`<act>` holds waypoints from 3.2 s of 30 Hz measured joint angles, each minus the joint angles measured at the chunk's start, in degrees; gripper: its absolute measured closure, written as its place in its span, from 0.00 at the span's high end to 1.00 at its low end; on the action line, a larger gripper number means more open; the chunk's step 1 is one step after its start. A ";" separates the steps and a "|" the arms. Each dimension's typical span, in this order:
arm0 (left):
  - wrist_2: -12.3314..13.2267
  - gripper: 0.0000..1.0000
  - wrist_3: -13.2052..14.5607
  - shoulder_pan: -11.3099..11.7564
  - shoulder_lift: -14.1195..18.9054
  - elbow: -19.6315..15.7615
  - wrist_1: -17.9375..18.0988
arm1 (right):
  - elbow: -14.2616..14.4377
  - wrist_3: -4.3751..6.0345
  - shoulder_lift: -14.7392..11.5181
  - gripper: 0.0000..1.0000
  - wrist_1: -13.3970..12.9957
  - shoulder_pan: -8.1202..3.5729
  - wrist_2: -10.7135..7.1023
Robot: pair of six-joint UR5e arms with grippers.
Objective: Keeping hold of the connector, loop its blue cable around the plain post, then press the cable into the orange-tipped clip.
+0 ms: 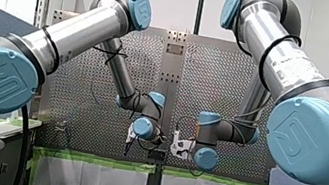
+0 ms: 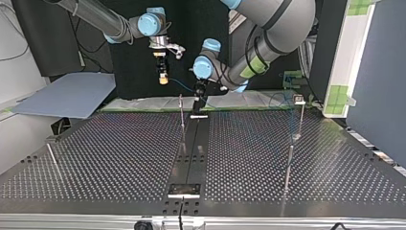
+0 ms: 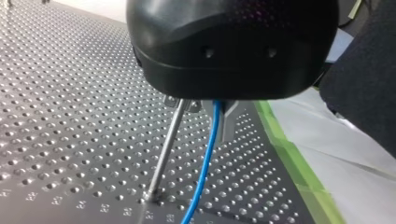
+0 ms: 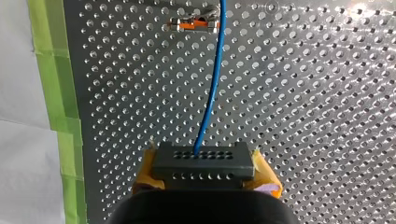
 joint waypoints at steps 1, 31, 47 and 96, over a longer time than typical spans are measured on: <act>-0.10 0.01 -0.04 0.00 0.00 -0.01 0.34 | -0.04 0.00 0.07 0.00 0.00 0.00 -0.01; -3.61 0.01 2.16 -0.61 -1.80 0.69 4.54 | -9.36 -0.52 6.69 0.00 7.46 -2.69 -0.79; -2.15 0.01 1.43 -0.85 -3.89 4.72 3.19 | -11.62 -0.73 6.72 0.00 7.83 -4.48 -1.50; 0.36 0.08 -0.92 3.08 -8.48 17.24 -5.36 | -22.54 -2.07 6.88 0.00 15.77 -10.38 -4.81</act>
